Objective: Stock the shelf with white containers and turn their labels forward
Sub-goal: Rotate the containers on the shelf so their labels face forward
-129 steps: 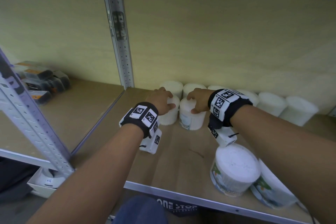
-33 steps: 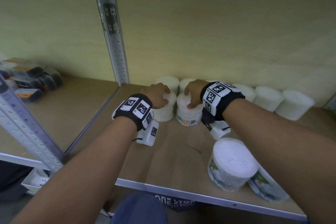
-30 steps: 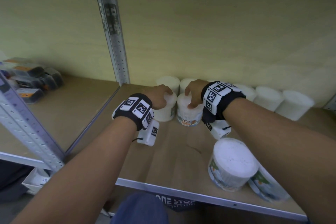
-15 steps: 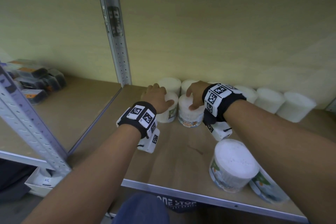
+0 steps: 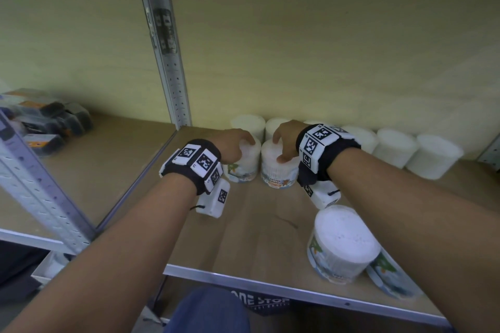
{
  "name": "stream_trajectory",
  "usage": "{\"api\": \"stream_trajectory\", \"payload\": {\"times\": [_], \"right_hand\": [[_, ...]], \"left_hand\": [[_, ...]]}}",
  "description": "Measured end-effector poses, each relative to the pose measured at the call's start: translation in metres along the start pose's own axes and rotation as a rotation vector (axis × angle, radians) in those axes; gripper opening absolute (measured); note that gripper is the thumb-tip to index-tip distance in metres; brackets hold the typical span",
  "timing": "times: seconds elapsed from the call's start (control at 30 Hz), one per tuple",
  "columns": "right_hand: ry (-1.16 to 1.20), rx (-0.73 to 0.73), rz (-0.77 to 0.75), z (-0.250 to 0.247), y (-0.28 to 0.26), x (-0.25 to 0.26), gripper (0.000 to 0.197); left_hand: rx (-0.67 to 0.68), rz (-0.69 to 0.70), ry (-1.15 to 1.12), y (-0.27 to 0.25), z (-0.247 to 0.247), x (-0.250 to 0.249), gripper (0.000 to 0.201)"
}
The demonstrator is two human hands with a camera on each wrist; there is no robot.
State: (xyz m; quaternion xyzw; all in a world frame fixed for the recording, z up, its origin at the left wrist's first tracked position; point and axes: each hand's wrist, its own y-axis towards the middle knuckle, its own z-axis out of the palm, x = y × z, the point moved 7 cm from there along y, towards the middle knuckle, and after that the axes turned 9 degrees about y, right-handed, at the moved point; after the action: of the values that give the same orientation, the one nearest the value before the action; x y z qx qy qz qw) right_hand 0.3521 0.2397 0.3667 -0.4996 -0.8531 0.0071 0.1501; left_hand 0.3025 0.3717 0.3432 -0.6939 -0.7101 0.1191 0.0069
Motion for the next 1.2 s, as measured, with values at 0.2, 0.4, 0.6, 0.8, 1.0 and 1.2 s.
{"api": "stream_trajectory", "payload": {"times": [0.2,0.4,0.6,0.8,1.0,1.2], "right_hand": [[0.006,0.0,0.001,0.0,-0.004,0.002,0.055],[0.004,0.003,0.001,0.0,-0.002,0.002,0.056],[-0.001,-0.004,-0.003,0.001,0.0,0.002,0.055],[-0.006,0.007,0.001,0.002,0.0,0.001,0.056],[-0.037,0.011,0.0,0.001,-0.002,0.002,0.055],[-0.079,0.037,0.013,0.001,-0.006,0.004,0.055]], "left_hand": [[-0.299,-0.062,-0.006,0.0,-0.007,-0.005,0.039],[-0.266,-0.122,0.074,0.005,0.004,-0.004,0.054],[-0.156,-0.079,0.062,0.005,0.003,-0.004,0.052],[-0.072,-0.035,-0.006,0.001,0.001,-0.003,0.049],[-0.063,-0.022,-0.023,-0.005,0.0,-0.001,0.048],[-0.052,-0.036,-0.021,-0.003,0.002,0.004,0.049]]}}
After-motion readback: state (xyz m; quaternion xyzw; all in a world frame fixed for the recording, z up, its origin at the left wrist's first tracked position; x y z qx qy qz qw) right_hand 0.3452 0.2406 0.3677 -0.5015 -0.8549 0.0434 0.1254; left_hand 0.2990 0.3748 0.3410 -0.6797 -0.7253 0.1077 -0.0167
